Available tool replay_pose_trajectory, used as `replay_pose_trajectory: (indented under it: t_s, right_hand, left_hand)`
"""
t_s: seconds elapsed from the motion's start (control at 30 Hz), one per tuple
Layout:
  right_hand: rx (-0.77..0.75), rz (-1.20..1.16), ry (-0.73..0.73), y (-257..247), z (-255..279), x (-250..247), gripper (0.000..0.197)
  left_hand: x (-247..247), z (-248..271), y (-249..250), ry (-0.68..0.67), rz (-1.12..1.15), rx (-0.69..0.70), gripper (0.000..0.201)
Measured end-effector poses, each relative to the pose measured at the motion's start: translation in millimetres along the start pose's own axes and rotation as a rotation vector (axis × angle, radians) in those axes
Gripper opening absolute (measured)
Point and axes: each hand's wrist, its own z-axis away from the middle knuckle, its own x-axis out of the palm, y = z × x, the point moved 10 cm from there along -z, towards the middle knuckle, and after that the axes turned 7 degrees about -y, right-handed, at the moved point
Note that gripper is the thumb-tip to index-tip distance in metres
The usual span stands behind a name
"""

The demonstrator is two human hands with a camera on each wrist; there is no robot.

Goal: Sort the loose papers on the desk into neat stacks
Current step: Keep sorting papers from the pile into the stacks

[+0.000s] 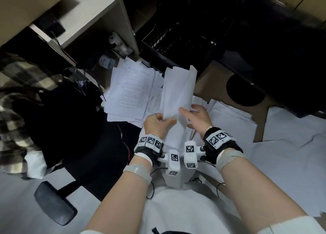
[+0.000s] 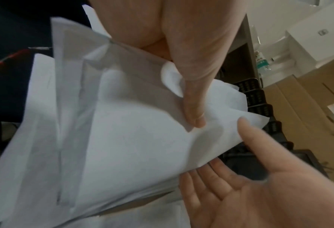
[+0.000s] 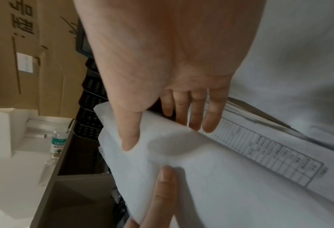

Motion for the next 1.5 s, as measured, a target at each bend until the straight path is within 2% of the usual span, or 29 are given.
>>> replay_pose_trajectory:
  t_s: [0.1, 0.13, 0.17, 0.27, 0.37, 0.43, 0.5, 0.57, 0.6, 0.7, 0.8, 0.93, 1.07, 1.13, 1.2, 1.3, 1.4, 1.5]
  right_hand:
    - [0.012, 0.003, 0.04, -6, 6, -18, 0.096]
    - [0.018, 0.021, 0.077, -9, 7, -25, 0.104]
    - [0.034, 0.047, 0.123, -11, 7, -33, 0.104]
    - [0.123, 0.035, 0.251, -6, 2, -56, 0.075]
    - [0.127, -0.016, 0.284, 0, -1, -65, 0.03]
    - [0.111, -0.018, 0.324, -2, 2, -67, 0.01]
    - [0.069, 0.027, 0.354, -3, 1, -69, 0.011]
    - [0.041, 0.055, 0.32, 0, -3, -61, 0.016]
    - [0.045, 0.068, 0.307, 4, -4, -57, 0.021]
    - [0.06, 0.124, 0.34, 14, -3, -51, 0.026]
    - [0.054, 0.194, 0.389, 19, 0, -47, 0.034]
    - [0.07, 0.212, 0.348, 30, -8, -26, 0.035]
    - [0.121, 0.204, 0.181, 39, -19, 9, 0.016]
    - [0.127, 0.234, 0.181, 42, -18, 10, 0.017]
    - [0.136, 0.276, 0.267, 46, -10, -10, 0.022]
    - [0.203, 0.268, 0.41, 67, 11, -65, 0.026]
    - [0.324, 0.271, 0.529, 97, 36, -136, 0.019]
    - [0.408, 0.269, 0.607, 126, 60, -195, 0.031]
  left_hand:
    - [18, 1, 2, -0.005, -0.09, 0.032, 0.042]
    - [24, 2, 3, -0.023, -0.126, 0.041, 0.044]
    - [29, 1, 5, -0.033, -0.173, 0.057, 0.047]
    - [30, 5, 14, -0.02, -0.302, 0.073, 0.052]
    - [19, -1, 15, -0.005, -0.208, 0.083, 0.045]
    - [10, -12, 9, -0.01, -0.122, 0.067, 0.04]
    - [-4, -21, 0, 0.009, -0.078, 0.04, 0.048]
    - [-16, -27, -5, 0.029, -0.048, 0.027, 0.061]
    - [-20, -29, -6, 0.024, -0.038, 0.019, 0.062]
    - [-33, -36, -10, 0.008, 0.013, 0.001, 0.052]
    - [-44, -41, -21, -0.005, 0.013, -0.012, 0.062]
    - [-66, -43, -48, 0.056, -0.001, -0.067, 0.051]
    - [-78, -40, -64, 0.072, 0.036, -0.075, 0.04]
    - [-73, -40, -65, 0.054, 0.05, -0.078, 0.037]
    - [-61, -39, -61, 0.047, 0.05, -0.063, 0.018]
    - [-29, -38, -52, 0.033, 0.011, -0.012, 0.034]
    - [19, -32, -41, -0.007, -0.015, 0.018, 0.04]
    - [67, -20, -37, -0.045, -0.002, 0.025, 0.043]
